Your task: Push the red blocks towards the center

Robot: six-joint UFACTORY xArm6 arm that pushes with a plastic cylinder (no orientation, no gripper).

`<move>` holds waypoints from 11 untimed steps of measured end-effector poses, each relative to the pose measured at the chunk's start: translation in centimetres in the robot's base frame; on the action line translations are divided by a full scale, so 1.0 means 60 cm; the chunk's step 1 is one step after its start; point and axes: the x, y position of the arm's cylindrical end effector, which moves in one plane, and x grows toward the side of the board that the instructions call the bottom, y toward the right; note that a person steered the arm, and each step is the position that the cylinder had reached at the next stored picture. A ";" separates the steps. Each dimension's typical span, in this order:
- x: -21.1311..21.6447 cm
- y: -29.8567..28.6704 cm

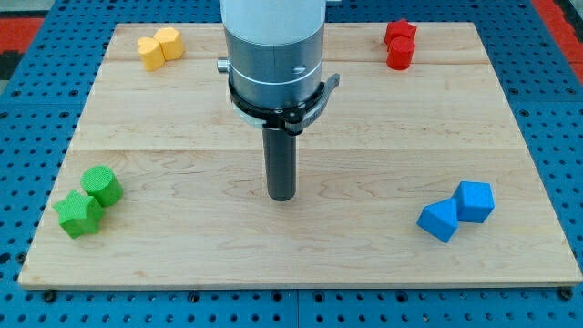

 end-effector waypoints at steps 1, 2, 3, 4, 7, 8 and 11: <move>0.000 0.000; 0.001 0.001; 0.001 0.003; 0.011 0.033; -0.244 0.305; -0.244 0.306; -0.326 0.418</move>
